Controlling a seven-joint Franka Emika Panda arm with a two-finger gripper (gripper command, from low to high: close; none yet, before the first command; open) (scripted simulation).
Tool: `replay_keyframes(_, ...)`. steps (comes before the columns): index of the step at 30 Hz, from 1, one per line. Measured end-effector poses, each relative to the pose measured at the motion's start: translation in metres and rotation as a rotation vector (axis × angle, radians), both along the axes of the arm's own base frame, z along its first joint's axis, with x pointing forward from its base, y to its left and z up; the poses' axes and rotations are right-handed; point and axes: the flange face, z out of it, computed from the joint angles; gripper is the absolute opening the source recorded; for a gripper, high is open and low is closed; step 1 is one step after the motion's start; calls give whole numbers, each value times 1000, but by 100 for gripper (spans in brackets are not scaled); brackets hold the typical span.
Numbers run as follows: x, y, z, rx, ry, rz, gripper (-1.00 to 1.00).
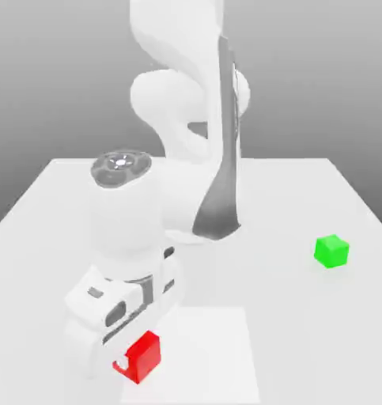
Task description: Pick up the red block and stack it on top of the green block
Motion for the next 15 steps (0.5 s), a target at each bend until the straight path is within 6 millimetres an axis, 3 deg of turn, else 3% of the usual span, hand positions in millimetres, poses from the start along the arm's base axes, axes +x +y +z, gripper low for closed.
replay_keyframes(3,-14,73,7,28,4,258,-100)
replay_keyframes(6,-42,151,13,48,6,545,-100)
replay_keyframes(8,-73,209,17,58,7,772,-100)
replay_keyframes(11,-132,280,24,65,7,1120,-100)
replay_keyframes(13,-171,310,28,63,5,1330,-100)
replay_keyframes(15,-204,327,31,55,2,1508,-100)
